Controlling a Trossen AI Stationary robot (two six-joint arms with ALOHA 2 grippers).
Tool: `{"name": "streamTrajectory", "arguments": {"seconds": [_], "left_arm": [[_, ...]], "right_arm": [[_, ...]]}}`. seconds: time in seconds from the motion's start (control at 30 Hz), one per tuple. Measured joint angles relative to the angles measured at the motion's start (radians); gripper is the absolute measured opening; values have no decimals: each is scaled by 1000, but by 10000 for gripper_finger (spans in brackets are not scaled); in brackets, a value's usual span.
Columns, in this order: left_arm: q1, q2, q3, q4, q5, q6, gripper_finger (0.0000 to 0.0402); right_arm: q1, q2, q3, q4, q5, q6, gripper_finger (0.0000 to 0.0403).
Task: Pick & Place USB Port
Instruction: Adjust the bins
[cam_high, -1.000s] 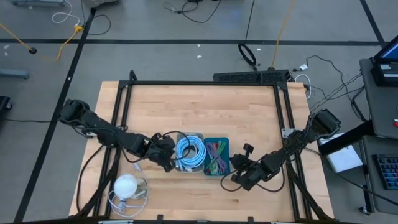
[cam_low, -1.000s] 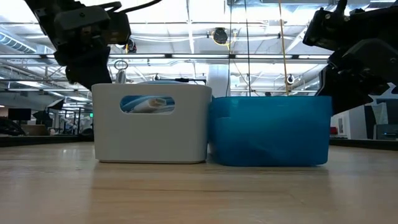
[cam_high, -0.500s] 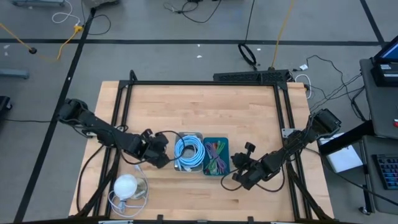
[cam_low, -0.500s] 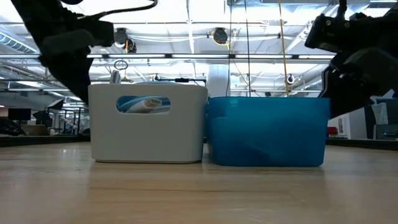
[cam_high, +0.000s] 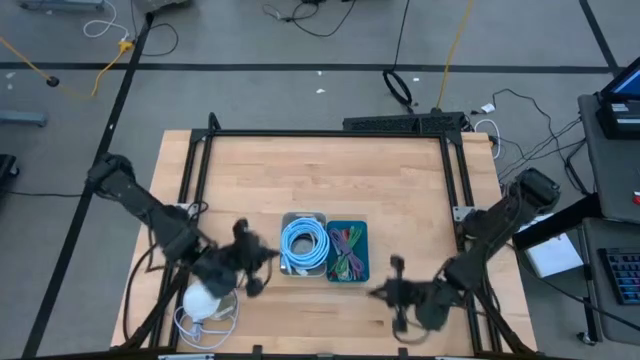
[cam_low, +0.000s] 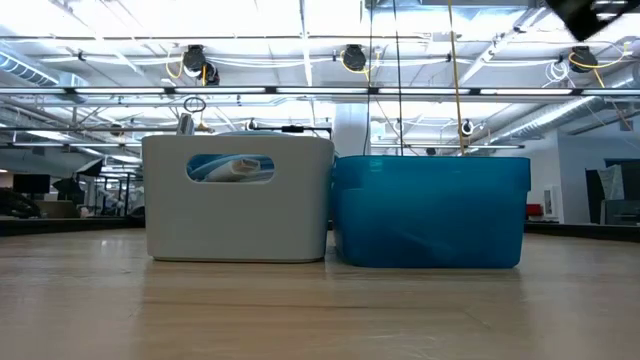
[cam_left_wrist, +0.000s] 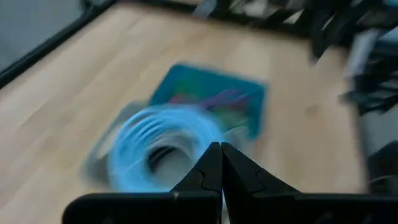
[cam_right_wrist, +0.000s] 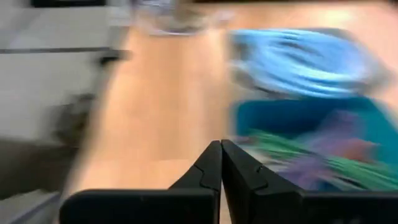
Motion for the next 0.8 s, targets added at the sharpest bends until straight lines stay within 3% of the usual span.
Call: {"name": "streamTrajectory", "arguments": {"seconds": [0.2, 0.47, 0.67, 0.8], "left_arm": [[-125, 76, -8, 141, -140, 63, 0], [-131, 150, -8, 142, -186, -10, 0], [-126, 181, -8, 193, -192, 7, 0], [-127, 188, -8, 193, -191, 7, 0]], "right_arm": [[50, 154, -3, 26, -45, 86, 0], [-4, 382, 97, 111, -89, -21, 0], [-19, 496, 277, -49, -119, -87, 0], [-17, 530, 343, -153, -30, -89, 0]]}}
